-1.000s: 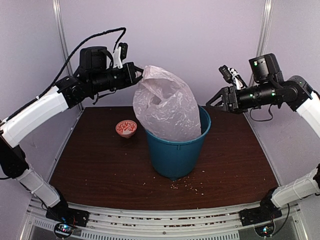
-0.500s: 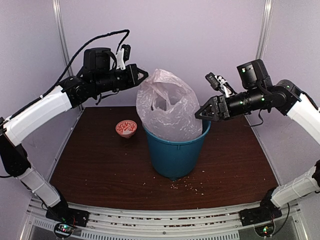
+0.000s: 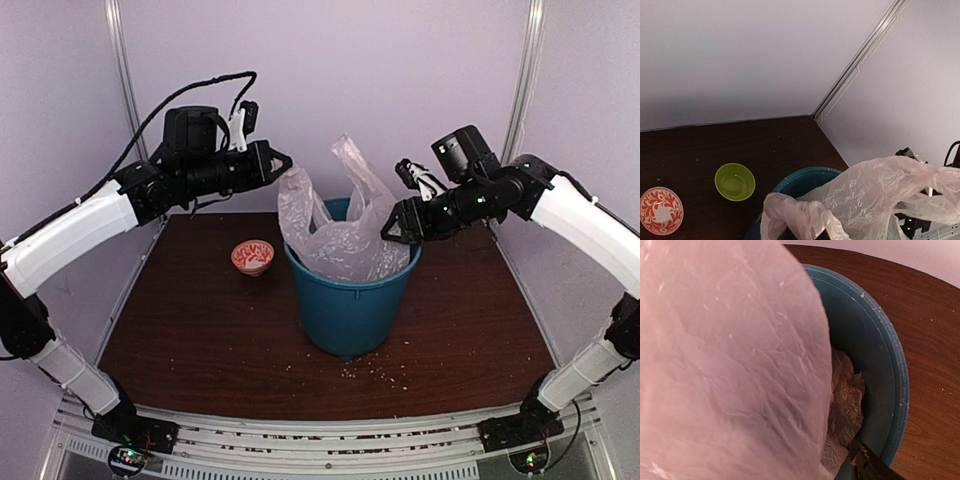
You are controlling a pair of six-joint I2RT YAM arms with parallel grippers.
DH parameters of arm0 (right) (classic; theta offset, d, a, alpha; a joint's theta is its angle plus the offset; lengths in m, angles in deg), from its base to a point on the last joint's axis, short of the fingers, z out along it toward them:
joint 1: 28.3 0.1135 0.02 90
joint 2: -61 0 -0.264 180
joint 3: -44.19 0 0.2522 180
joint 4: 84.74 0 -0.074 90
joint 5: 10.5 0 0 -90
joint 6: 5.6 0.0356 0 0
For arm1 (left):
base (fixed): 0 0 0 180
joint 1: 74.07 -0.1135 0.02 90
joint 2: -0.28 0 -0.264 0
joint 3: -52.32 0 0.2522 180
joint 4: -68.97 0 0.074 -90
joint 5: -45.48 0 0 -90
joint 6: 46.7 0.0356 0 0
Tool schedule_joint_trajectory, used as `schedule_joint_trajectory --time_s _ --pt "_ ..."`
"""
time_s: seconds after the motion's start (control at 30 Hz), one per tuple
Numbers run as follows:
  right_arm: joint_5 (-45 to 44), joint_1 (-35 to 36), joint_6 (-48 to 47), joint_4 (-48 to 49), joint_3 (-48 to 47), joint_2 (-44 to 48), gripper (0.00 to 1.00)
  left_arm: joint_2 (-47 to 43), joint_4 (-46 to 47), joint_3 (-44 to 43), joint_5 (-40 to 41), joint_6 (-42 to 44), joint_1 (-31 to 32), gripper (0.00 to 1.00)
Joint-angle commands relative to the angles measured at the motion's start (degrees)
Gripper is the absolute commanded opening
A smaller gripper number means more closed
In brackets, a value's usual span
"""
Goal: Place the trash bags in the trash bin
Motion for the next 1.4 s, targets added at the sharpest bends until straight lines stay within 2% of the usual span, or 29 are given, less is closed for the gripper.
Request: schedule_joint_trajectory --time_s 0.0,0.13,0.3,0.47,0.67,0.83,1.03,1.2,1.37 --pt "-4.65 -0.10 -0.29 -5.11 -4.74 1.96 0.69 -2.97 0.88 3.59 -2.30 -1.98 0.17 0.00" --pt "0.60 -0.10 -1.43 -7.34 -6.87 6.20 0.79 -4.94 0.86 7.26 -2.27 -3.34 0.67 0.00" --pt "6.99 0.10 1.51 -4.82 -9.46 9.62 0.83 -4.51 0.88 7.54 -3.10 -3.92 2.01 0.00" --pt "13.69 3.21 0.87 -1.45 -13.64 7.69 0.84 -2.39 -0.17 4.63 -3.66 -3.99 3.00 0.00" --pt "7.76 9.63 -5.43 -7.06 -26.09 -1.19 0.84 -1.25 -1.17 2.06 -3.02 -3.66 3.53 0.00" --pt "6.83 12.08 -6.89 -6.04 -31.96 -5.11 0.84 -1.49 -1.87 1.16 -1.94 -3.59 3.60 0.00" --pt "7.61 14.53 -8.41 -7.67 -33.94 -7.31 0.80 -2.72 -2.35 1.30 -0.19 -3.05 3.57 0.00" --pt "3.16 15.42 -8.96 -10.53 -31.70 -6.88 0.66 -3.13 -2.63 0.87 0.02 -2.64 3.56 0.00" --pt "0.02 15.50 -8.92 -11.30 -31.57 -6.24 0.62 -3.93 -3.33 0.73 0.57 -2.53 3.60 0.00"
